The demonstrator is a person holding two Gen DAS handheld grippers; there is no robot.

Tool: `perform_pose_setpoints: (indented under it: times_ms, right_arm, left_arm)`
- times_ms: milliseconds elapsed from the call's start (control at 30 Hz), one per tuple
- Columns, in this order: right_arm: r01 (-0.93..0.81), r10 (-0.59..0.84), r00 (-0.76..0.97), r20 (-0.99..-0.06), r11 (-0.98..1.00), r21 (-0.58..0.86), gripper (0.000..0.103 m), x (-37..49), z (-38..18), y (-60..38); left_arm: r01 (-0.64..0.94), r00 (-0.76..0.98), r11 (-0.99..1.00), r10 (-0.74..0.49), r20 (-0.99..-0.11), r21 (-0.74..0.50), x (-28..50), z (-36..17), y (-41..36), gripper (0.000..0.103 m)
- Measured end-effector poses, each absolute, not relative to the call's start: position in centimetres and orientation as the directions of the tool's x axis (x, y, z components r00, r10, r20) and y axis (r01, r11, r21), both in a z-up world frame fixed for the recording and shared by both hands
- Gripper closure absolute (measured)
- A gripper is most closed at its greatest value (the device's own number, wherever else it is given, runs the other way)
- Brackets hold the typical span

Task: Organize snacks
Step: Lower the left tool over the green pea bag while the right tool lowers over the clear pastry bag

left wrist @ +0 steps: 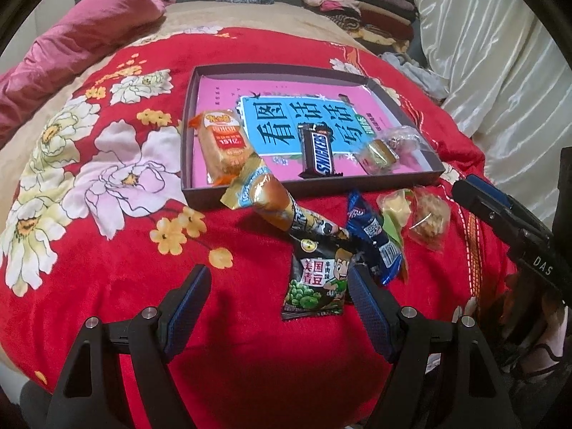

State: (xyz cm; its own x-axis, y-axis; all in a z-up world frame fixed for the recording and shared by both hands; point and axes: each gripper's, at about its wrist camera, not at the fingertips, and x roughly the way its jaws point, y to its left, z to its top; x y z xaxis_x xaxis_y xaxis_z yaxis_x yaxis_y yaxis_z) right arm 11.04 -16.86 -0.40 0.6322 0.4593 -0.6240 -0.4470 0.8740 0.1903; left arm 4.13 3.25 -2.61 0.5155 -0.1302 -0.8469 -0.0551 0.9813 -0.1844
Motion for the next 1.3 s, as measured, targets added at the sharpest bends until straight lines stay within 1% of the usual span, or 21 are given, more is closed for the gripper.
perform_pose_setpoints:
  times_ms: [333,500,667,1300]
  right_arm:
    - [-0.395,0.411,0.613,-0.674,0.899,0.188,0.026,11.1,-1.4,-17.5]
    - [-0.349,0.386,0.593,-0.706,0.914,0.207,0.026,11.7,-2.3,-18.3]
    - [-0.326,0.398,0.552,-0.733,0.912,0.249,0.026,12.4,-3.3,-18.7]
    - [-0.363,0.409,0.507,-0.759,0.9,0.242,0.026,12.5,-4.1,-17.3]
  left_arm:
    - [-0.047,0.49,0.982,-0.139,-0.861,-0.185,4.2,-3.8,2.8,0.023]
    - [-0.04,0.474,0.981,-0.148,-0.868,-0.19,4.3,-4.5,2.4,0.023]
    - [-0.041,0.464,0.98,-0.154,-0.872,-0.194,4.5,-5.0,2.2,0.023]
    - [-0.064,0.452,0.979,-0.143,-0.88,-0.192,5.3,-6.4,1.7,0.023]
